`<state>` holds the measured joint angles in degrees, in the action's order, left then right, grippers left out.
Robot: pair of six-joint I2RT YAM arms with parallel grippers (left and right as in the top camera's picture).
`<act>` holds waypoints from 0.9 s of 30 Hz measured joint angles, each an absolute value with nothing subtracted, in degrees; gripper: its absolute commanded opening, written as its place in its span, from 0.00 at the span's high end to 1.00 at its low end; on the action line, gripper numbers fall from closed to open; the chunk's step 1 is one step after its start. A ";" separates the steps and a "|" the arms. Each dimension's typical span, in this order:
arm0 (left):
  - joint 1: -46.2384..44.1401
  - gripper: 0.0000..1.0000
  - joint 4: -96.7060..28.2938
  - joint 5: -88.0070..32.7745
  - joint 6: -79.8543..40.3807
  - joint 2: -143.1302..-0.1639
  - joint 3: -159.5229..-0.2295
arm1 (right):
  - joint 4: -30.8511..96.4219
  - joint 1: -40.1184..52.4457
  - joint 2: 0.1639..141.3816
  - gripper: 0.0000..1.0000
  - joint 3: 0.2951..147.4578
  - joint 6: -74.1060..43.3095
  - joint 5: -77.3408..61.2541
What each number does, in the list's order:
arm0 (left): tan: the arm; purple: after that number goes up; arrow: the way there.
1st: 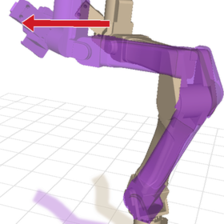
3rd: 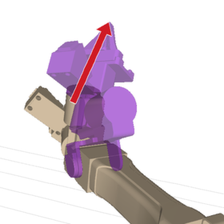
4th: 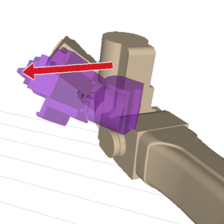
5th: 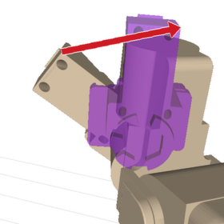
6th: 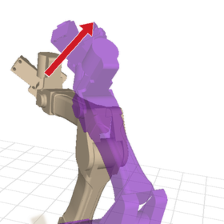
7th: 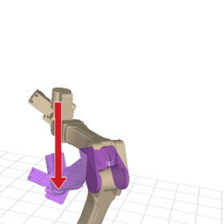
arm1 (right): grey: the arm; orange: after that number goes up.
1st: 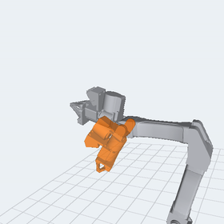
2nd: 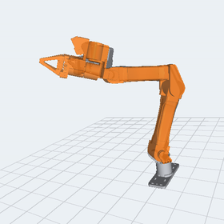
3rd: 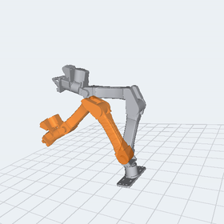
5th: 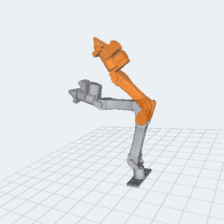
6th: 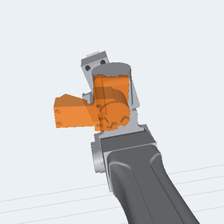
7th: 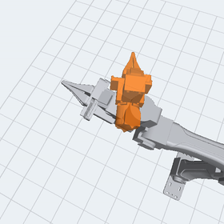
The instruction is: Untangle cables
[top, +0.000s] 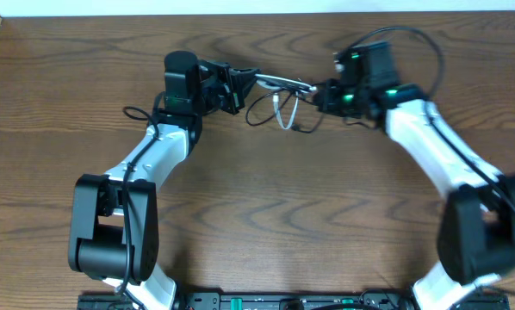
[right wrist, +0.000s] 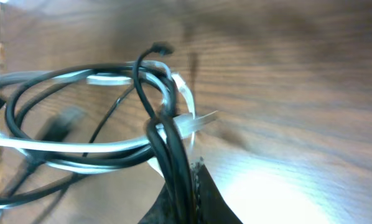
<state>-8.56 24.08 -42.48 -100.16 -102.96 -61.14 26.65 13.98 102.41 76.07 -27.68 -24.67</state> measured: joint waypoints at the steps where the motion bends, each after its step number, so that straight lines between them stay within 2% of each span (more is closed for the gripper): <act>1: -8.21 0.92 23.97 -42.48 -97.06 -102.96 -61.14 | 28.91 12.60 100.22 0.99 76.05 -26.70 -25.04; 10: -8.14 0.93 18.35 -44.49 -71.40 -102.96 -61.17 | 37.54 1.91 87.22 0.99 76.05 -20.58 -29.71; 15: -8.40 0.93 14.68 -47.22 -59.88 -102.96 -61.17 | 38.65 -2.52 86.96 0.99 75.94 -18.55 -30.52; 20: -8.40 0.93 9.34 -47.94 -49.21 -102.96 -61.17 | 38.79 -6.44 86.96 0.99 75.88 -16.23 -25.23; 27: -8.43 0.93 2.00 -46.37 -38.83 -102.96 -61.19 | 39.16 -6.87 86.96 0.99 75.75 -12.03 -20.69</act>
